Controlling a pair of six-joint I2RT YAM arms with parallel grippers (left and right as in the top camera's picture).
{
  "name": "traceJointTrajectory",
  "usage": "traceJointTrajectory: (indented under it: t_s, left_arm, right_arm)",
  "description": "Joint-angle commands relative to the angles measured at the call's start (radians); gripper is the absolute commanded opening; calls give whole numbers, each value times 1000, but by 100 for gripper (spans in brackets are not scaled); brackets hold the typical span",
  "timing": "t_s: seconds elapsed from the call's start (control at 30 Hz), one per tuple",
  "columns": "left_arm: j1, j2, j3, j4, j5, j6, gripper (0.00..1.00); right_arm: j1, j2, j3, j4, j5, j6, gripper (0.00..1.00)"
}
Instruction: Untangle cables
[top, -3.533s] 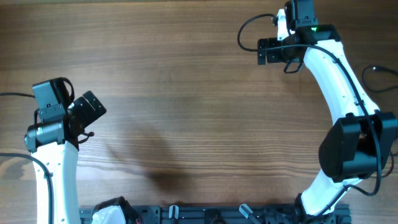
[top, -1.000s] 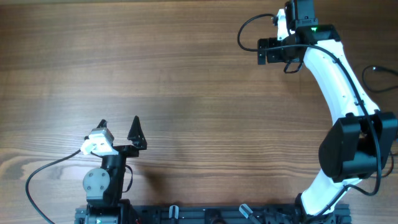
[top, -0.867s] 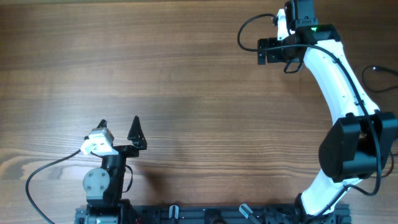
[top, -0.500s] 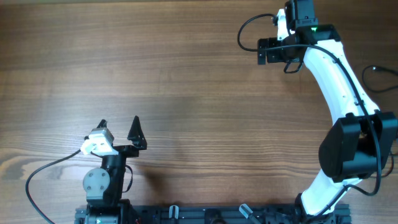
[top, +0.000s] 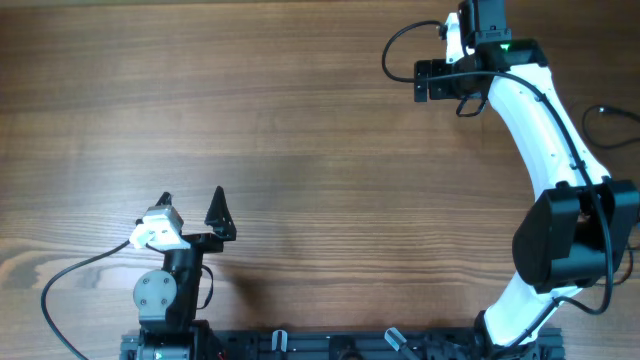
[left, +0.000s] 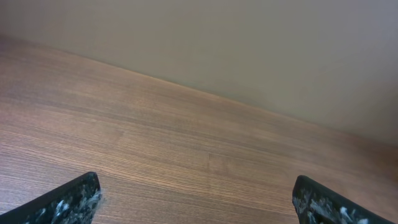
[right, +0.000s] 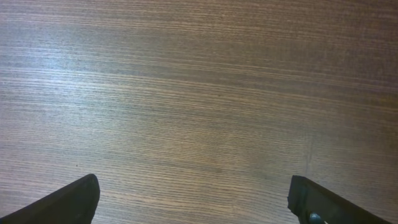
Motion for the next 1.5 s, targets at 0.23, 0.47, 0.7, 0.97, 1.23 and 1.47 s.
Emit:
traceJointTrajectory:
  t_s: [0.23,0.47,0.7,0.97,1.23,1.47]
  left_arm:
    - [-5,-9,0,-11,-2,13,100]
    - [-5,-9,0,-11,-2,13,100]
    - [-5,-9,0,-11,-2,13,100]
    - [-5,-9,0,-11,-2,13,100]
    - [-5,-9,0,-11,-2,13,100]
    - [-5,-9,0,-11,-2,13,100]
  right_arm:
    - [3,-208,-48,237,-25,-35,100]
    - [3,-513,-381,561,-39,-37,100]
    - [2,-888,-887,918,-42,-35,100]
    - [2,-1296,-1363,1126,-47,-35,100]
    - [2,-1599,-1588,1149,-47,-35,100]
    - [2,-1749,-1635,1008,-46,-39,100]
